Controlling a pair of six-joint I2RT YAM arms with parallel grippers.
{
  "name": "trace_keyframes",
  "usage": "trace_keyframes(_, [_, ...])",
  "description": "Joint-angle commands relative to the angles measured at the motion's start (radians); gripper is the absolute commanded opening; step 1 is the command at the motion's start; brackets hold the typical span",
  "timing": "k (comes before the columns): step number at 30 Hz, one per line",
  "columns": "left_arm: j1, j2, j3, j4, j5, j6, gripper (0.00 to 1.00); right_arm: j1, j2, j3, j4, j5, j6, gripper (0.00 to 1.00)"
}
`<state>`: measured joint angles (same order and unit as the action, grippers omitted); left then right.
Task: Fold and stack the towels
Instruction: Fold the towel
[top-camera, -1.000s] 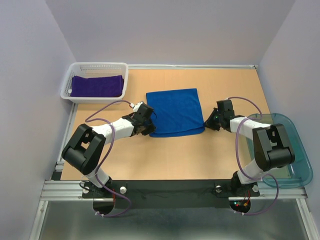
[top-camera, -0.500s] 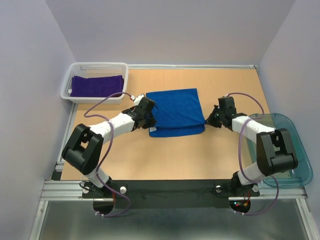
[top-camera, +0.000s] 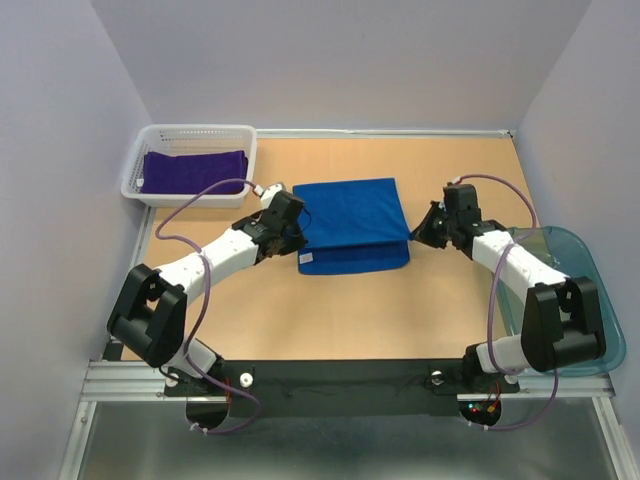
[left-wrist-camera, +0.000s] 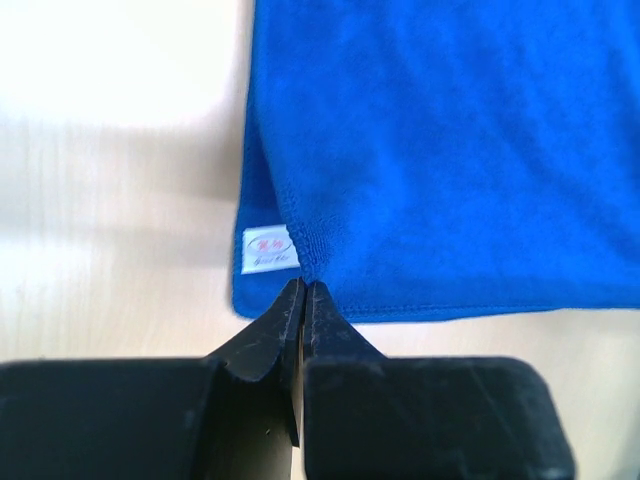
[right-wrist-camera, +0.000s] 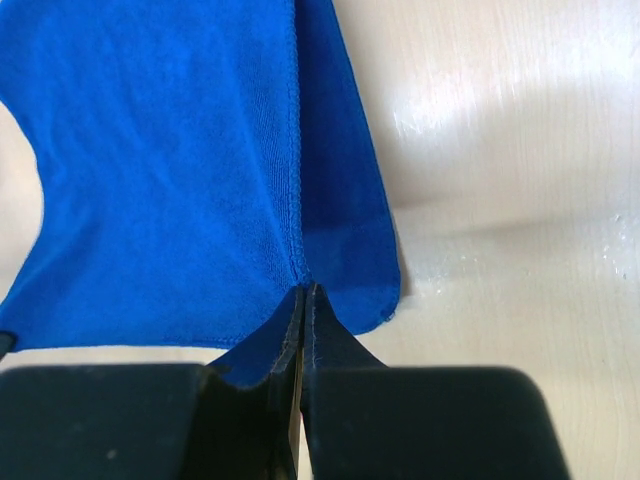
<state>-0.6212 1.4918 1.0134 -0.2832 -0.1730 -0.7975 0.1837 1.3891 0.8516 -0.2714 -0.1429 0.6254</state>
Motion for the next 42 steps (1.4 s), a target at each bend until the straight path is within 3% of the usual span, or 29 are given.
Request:
trace_keyframes(1, [0.002, -0.03, -0.134, 0.036, 0.061, -0.005, 0.0, -0.006, 0.005, -0.058, -0.034, -0.058, -0.013, 0.0])
trace_keyframes(4, [-0.009, 0.004, -0.17, 0.084, 0.113, -0.019, 0.0, -0.004, 0.037, -0.1, -0.028, -0.041, -0.02, 0.01])
trace_keyframes(22, [-0.015, 0.102, -0.191, 0.125, 0.11, 0.001, 0.0, -0.004, 0.113, -0.152, 0.018, 0.014, -0.043, 0.0])
trace_keyframes(29, [-0.017, 0.049, -0.219, 0.11, 0.099, -0.005, 0.02, -0.004, 0.041, -0.177, 0.006, 0.016, -0.052, 0.11])
trace_keyframes(37, [-0.032, -0.039, -0.22, 0.085, 0.11, -0.009, 0.33, -0.004, -0.076, -0.155, -0.103, 0.012, -0.073, 0.25])
trace_keyframes(42, [-0.049, -0.123, -0.214, 0.05, 0.104, -0.02, 0.52, -0.004, -0.159, -0.109, -0.16, -0.01, -0.076, 0.28])
